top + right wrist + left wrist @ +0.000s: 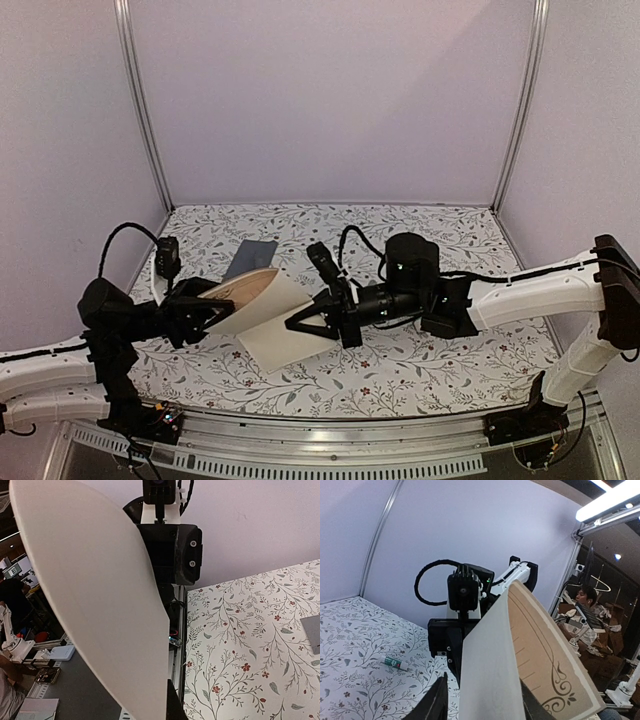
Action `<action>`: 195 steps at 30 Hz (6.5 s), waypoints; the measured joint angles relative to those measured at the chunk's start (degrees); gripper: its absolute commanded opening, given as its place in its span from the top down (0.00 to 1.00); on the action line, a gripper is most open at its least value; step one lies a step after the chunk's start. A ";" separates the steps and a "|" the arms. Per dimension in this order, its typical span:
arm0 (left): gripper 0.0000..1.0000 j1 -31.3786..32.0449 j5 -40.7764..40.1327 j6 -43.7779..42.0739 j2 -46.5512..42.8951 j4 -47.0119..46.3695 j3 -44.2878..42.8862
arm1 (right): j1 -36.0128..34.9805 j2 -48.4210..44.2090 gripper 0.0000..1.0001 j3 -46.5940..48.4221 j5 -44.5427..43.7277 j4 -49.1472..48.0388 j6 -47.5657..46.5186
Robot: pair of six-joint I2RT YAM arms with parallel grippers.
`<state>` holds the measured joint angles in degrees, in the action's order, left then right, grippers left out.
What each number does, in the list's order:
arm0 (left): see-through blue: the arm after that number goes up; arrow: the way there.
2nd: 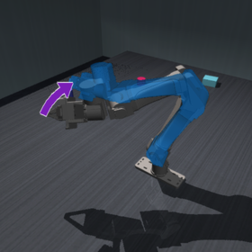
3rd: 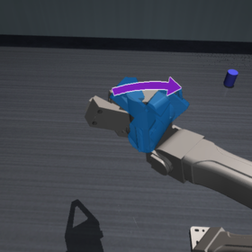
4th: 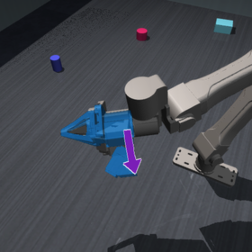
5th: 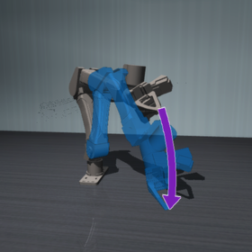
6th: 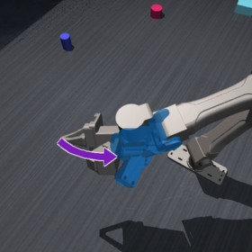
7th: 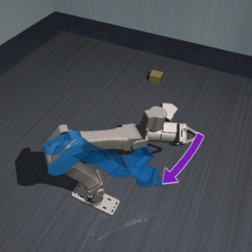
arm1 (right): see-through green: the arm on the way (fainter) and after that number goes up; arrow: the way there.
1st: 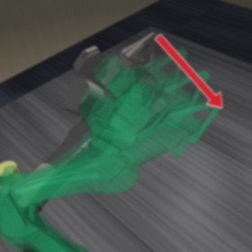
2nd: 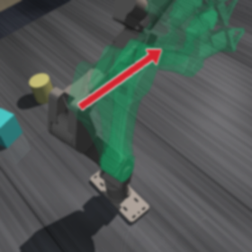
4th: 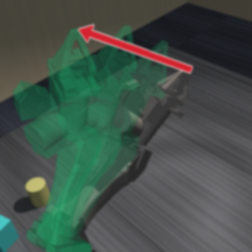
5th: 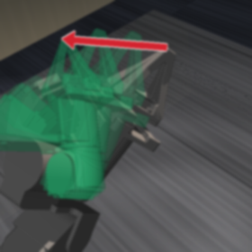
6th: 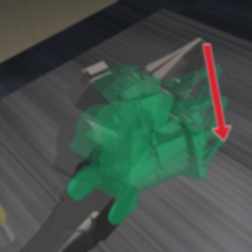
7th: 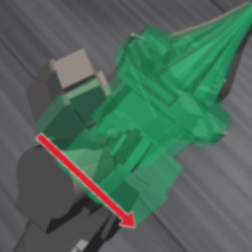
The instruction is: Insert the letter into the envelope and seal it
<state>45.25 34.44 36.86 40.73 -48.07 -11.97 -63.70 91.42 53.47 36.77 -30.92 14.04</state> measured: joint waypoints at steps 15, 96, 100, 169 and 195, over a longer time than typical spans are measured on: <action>0.51 0.13 1.16 -0.81 -3.17 0.68 0.02 | 0.00 -0.04 1.00 0.70 -4.15 9.70 -1.55; 0.77 17.14 -7.17 -13.92 14.03 19.43 -13.81 | -6.43 -9.49 0.95 16.79 -13.97 38.80 -40.22; 0.82 17.35 -8.61 -14.40 13.70 19.78 -13.81 | -6.40 -9.20 0.95 17.40 -14.14 40.48 -38.86; 1.00 17.97 -21.75 -16.70 4.20 19.17 -9.88 | -4.90 -21.57 0.01 10.78 -22.80 52.94 -21.86; 1.00 17.97 -11.61 -17.59 9.55 18.97 -9.92 | -4.92 -12.22 0.11 13.60 -17.70 42.16 -18.93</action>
<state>63.22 22.83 19.27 50.28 -29.10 -21.89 -68.62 79.20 67.07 19.07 11.25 -4.89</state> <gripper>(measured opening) 0.004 0.970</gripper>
